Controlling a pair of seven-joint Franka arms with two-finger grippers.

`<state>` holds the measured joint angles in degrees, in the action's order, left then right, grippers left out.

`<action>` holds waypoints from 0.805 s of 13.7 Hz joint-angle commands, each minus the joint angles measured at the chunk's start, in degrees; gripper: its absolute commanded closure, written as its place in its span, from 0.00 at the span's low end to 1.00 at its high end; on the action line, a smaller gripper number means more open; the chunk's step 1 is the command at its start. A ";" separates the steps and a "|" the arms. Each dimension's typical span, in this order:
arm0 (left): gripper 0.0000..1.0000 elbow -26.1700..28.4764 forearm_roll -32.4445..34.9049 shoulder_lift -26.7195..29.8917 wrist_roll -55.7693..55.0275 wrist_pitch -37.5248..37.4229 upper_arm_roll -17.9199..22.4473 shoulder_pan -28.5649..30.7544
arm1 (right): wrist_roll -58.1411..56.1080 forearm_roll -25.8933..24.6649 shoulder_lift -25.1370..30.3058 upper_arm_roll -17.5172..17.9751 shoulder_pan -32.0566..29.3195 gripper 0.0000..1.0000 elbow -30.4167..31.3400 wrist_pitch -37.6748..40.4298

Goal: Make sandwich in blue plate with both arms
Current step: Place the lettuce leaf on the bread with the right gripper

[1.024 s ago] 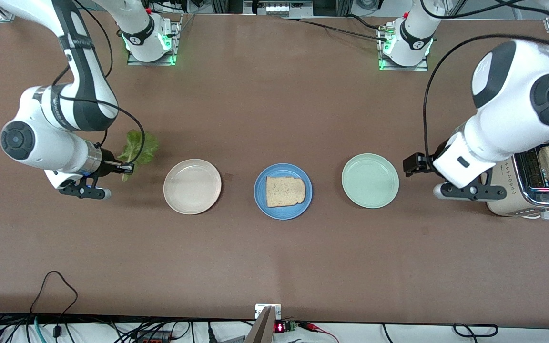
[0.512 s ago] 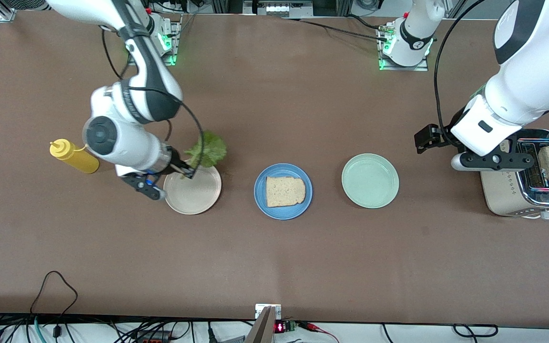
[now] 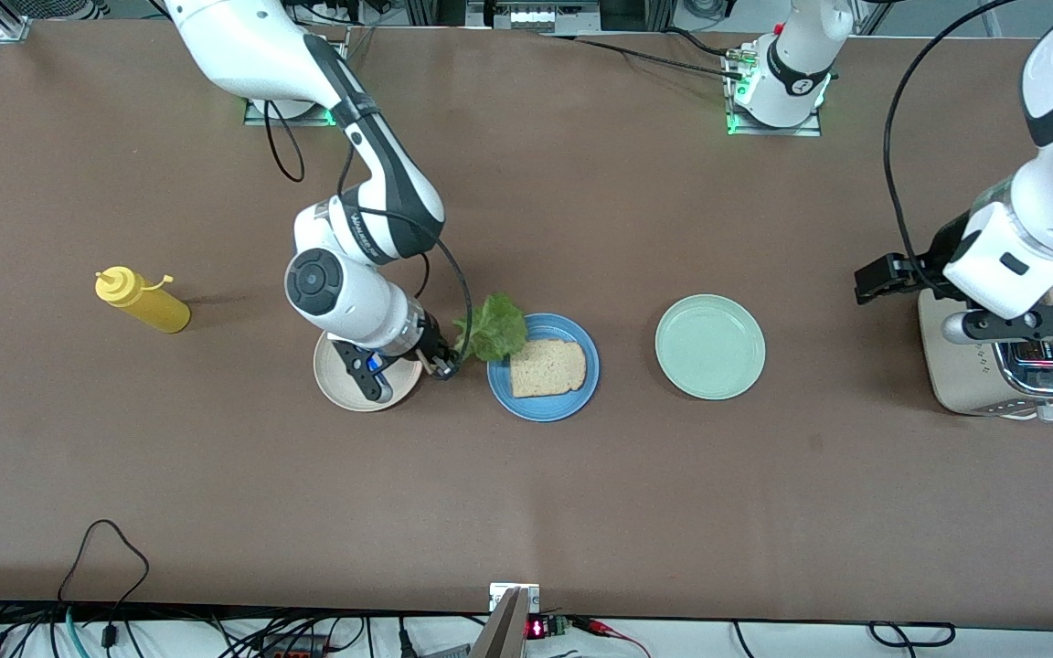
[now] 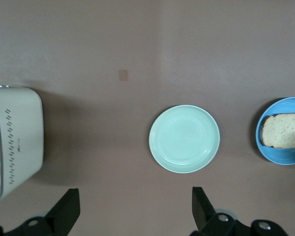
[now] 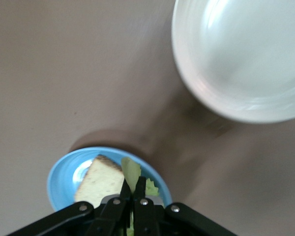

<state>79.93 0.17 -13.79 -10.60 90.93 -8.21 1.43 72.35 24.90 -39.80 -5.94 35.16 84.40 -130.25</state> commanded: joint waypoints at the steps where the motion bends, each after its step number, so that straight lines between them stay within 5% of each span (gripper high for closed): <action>1: 0.00 6.52 0.71 4.11 5.84 4.32 -0.31 2.61 | 6.73 3.30 -5.53 -0.57 2.89 1.00 -5.37 -4.03; 4: 0.00 14.35 0.97 9.99 6.12 4.43 -0.31 2.53 | 10.87 4.10 -10.02 -0.48 5.43 1.00 -8.72 -7.72; 9: 0.00 15.16 0.97 10.63 5.59 3.73 -0.57 2.87 | 11.76 4.10 -12.14 -0.39 5.79 1.00 -9.69 -9.32; 11: 0.00 15.16 0.97 10.45 5.59 3.81 -0.49 3.14 | 11.15 4.10 -12.67 -0.39 5.71 0.46 -9.69 -9.23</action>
<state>93.49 0.17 -4.63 -5.87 93.99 -8.49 3.90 83.46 27.96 -51.39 -6.07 40.75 76.34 -139.59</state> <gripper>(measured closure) 0.000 0.899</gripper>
